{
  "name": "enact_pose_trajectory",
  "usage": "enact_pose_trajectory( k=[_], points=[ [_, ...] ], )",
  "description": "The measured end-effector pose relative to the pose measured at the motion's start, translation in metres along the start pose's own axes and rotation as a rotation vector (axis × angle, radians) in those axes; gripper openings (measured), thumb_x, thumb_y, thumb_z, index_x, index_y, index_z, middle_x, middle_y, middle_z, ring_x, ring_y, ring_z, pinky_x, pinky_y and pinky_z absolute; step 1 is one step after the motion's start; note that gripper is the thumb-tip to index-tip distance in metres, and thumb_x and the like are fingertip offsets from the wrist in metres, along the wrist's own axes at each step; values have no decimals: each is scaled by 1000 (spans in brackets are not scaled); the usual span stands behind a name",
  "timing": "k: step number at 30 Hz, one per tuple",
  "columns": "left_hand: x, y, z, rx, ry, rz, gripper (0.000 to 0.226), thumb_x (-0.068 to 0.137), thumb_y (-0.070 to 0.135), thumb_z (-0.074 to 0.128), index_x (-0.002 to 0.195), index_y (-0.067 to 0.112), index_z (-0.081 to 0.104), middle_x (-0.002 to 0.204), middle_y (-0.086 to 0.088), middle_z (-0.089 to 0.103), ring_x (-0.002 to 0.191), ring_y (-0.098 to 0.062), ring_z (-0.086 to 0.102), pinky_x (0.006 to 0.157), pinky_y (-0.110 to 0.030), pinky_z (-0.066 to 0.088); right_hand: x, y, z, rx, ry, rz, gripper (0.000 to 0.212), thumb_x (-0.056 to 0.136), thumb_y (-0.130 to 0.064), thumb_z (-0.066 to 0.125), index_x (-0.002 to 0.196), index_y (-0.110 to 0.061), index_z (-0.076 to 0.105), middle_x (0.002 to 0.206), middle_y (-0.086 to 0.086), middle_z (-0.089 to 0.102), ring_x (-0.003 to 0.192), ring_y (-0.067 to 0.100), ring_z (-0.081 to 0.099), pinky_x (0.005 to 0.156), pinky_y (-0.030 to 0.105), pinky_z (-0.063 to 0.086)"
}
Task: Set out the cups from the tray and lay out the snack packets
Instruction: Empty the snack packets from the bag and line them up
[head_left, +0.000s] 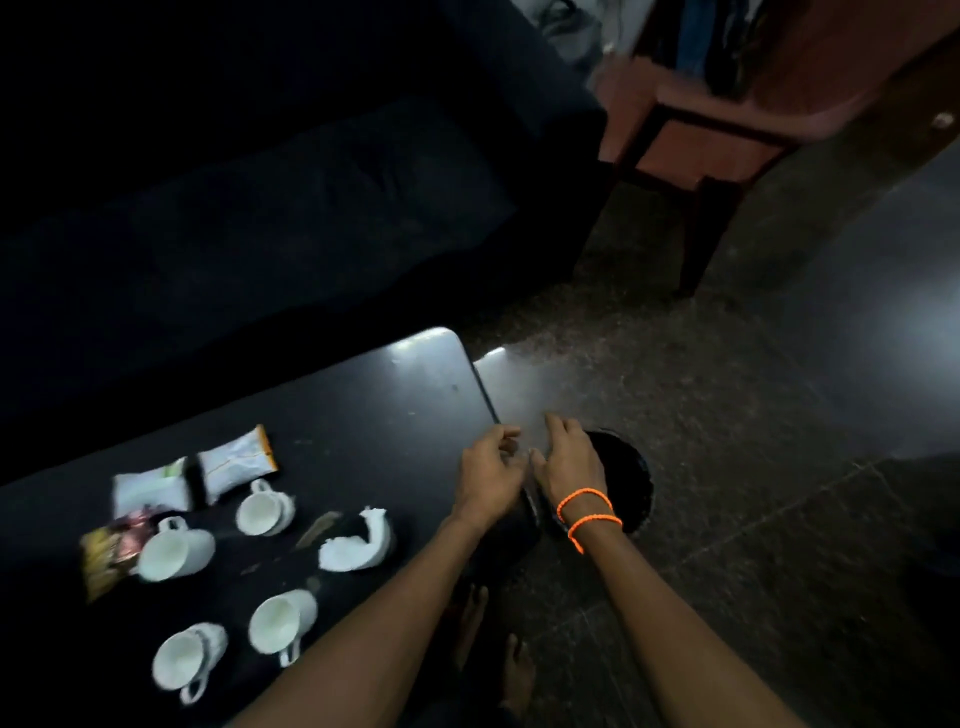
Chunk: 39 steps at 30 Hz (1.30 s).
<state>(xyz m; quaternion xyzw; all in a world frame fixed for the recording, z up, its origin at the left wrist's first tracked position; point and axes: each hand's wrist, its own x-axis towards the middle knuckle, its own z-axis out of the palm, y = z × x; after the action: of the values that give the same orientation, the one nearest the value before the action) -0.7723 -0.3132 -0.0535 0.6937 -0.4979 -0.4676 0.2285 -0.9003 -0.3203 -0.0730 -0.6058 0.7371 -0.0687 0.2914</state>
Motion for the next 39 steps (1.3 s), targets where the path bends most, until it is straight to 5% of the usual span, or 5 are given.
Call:
enact_pose_trajectory(
  k=[16,23,29,33,39],
  points=[
    [24,-153,-281,-298,525,-277,28,89,3,61,112,13,74,104,-9,77,96,-21,73,90,-39,57,11,-302,163,-89,-237,-406,59,90,-25,64,146,-19,44,142,12,50,123,36,57,94,44,52],
    [29,-251,-371,-219,414,-438,23,90,10,64,110,11,75,114,-12,76,109,-30,70,100,-39,55,24,-375,239,-104,-281,-289,57,84,-18,71,139,-12,54,133,18,56,121,38,57,101,43,50],
    [56,-284,-370,-599,176,-691,43,96,34,67,129,7,62,133,-17,62,99,-28,71,63,-30,63,47,-385,272,191,-365,249,77,65,-34,93,123,1,59,120,19,66,110,35,65,86,38,53],
    [72,-289,-364,-734,168,-726,53,100,41,62,139,6,54,129,-17,60,92,-25,67,74,-35,63,56,-379,284,235,-491,269,64,58,-31,95,105,2,69,93,12,68,85,28,66,73,34,52],
    [88,-287,-365,-813,161,-746,59,104,58,45,132,7,60,112,-17,68,99,-29,70,76,-35,62,60,-382,280,438,-518,218,35,64,-8,91,96,-6,75,96,12,77,95,31,74,91,43,60]
  ],
)
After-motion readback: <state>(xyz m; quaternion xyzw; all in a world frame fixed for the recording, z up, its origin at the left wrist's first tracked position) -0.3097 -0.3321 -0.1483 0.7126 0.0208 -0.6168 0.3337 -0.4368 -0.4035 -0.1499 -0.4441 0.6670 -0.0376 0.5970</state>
